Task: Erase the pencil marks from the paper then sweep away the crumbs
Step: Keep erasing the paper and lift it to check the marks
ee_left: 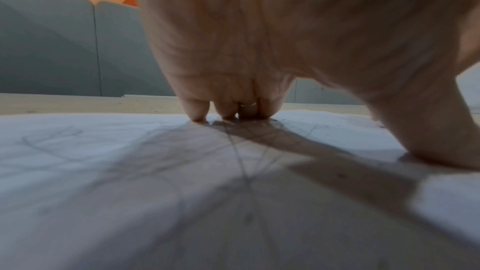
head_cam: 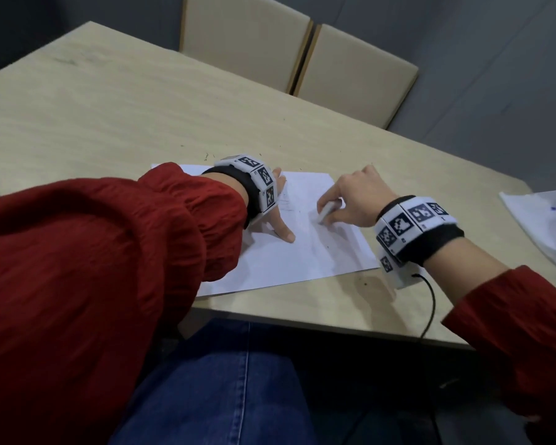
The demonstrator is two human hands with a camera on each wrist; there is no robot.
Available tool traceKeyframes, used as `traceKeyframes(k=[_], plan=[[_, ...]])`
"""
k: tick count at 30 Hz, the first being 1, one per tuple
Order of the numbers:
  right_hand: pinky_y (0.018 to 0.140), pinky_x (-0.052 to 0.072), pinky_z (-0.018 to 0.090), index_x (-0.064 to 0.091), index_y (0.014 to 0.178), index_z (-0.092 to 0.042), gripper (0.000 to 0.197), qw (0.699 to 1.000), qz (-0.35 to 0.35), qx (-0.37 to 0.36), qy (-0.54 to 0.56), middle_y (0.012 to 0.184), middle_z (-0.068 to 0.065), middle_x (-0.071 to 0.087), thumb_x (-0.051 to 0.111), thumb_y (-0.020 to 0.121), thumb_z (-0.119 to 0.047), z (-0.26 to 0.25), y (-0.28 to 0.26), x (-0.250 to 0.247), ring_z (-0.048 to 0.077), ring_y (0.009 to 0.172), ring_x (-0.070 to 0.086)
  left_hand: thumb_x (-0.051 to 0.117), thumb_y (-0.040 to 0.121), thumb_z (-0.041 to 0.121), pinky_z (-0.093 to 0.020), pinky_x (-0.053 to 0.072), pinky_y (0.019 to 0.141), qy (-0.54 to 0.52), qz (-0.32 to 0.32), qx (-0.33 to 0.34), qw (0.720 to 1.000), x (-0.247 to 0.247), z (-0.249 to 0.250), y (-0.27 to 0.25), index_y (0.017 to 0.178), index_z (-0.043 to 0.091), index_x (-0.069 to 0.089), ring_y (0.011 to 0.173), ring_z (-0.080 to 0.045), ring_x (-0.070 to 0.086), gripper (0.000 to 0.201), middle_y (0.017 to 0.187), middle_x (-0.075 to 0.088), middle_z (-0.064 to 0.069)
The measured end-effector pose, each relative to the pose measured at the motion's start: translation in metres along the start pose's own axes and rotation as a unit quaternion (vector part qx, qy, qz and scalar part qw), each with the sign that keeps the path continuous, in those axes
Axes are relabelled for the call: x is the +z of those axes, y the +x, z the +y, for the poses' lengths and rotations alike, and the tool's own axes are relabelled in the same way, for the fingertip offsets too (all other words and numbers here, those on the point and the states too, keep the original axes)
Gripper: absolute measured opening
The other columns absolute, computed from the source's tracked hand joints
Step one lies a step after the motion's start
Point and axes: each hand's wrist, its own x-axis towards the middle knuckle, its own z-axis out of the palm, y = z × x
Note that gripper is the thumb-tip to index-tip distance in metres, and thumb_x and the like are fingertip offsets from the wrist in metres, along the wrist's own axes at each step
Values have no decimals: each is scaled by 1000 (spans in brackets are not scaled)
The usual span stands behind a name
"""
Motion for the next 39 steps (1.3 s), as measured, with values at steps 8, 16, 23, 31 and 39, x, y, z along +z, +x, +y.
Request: traceKeyframes(k=[8, 16, 23, 31, 39], plan=[[70, 42, 25, 72, 94, -15, 15, 985, 10, 37, 170, 88, 0, 68, 62, 83, -12, -17, 52, -13, 19, 86, 60, 43, 17, 100, -53, 26, 114, 4, -3, -31, 1000, 2, 1, -5, 154, 9, 4, 147, -35, 14, 169, 162, -6, -11], [67, 45, 27, 72, 92, -6, 17, 984, 57, 18, 166, 90, 12, 69, 60, 81, 0, -27, 82, -1, 28, 87, 64, 48, 19, 97, -52, 37, 107, 7, 14, -9, 1000, 0, 1, -9, 151, 15, 21, 136, -34, 35, 157, 156, 22, -12], [84, 26, 36, 69, 88, -28, 13, 993, 104, 28, 54, 80, -14, 65, 62, 81, -20, -25, 75, 2, 16, 84, 56, 53, 17, 95, -47, 45, 100, 9, 33, -13, 999, -3, 5, -13, 138, 15, 41, 120, -32, 51, 146, 136, 48, -13], [81, 23, 34, 68, 86, -31, 7, 993, 104, 5, 59, 66, -20, 53, 70, 80, -32, -22, 52, 12, 13, 76, 49, 71, 50, 82, -44, 46, 99, -2, 17, -17, 1000, -8, 7, -21, 131, 12, 49, 118, -31, 52, 110, 129, 52, -11], [82, 21, 34, 70, 87, -29, 6, 989, 130, 49, 50, 74, -15, 61, 67, 83, -27, -23, 73, 6, 12, 82, 52, 71, 55, 80, -47, 41, 105, -9, 12, -12, 1000, -12, 7, -25, 145, 15, 36, 131, -31, 43, 117, 150, 36, -12]])
